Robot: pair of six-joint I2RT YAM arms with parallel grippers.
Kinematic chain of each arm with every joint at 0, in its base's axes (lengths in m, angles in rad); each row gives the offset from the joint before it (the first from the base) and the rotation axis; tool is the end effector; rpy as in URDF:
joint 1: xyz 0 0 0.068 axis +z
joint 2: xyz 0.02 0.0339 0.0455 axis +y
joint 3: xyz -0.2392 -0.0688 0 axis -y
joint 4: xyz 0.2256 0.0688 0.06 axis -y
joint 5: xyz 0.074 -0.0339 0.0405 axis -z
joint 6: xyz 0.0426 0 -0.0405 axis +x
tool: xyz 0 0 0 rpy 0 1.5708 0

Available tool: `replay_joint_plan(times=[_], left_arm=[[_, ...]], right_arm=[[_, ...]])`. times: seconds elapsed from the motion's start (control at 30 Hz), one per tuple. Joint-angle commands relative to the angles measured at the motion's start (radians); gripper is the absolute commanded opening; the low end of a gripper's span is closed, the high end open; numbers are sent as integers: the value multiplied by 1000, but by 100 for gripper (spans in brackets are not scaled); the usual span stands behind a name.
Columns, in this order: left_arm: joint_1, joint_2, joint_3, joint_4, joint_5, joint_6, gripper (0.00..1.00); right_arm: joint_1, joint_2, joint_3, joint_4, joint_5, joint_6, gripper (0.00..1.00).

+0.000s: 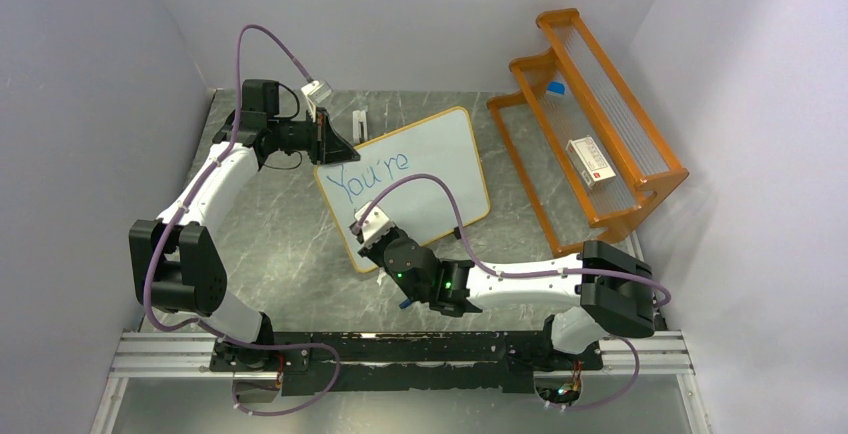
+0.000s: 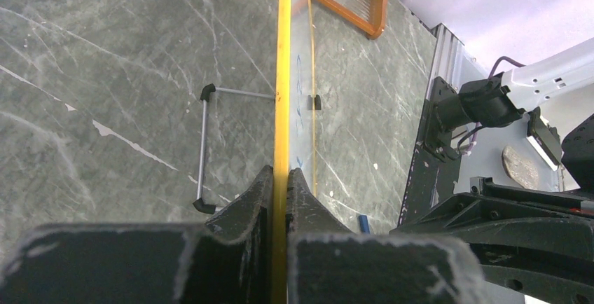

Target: Write a sentence on the whiteboard

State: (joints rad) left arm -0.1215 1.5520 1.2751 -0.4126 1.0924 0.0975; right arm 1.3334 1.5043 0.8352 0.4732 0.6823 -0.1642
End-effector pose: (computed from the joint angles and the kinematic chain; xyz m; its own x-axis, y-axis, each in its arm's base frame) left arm 0.3142 -0.0765 0.2891 -0.5568 0.1131 -0.8229 0.7937 0.3647 -0.4869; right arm 0.1021 0.3079 0.2385 0.0544 -0.3148 -0.9476 -0.6082 0.7422 -0.2814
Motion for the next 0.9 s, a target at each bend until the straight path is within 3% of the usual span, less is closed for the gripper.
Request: replay_joint_plan(times=[0.0,0.87], left_arm=[[6,-7,-13,6,-48,48,5],[6,-6,-12,6,-53,48,5]], right_arm=[[-20,4,11,-8,48,14,0],[-27,-64,-46,-96,66,94,0]])
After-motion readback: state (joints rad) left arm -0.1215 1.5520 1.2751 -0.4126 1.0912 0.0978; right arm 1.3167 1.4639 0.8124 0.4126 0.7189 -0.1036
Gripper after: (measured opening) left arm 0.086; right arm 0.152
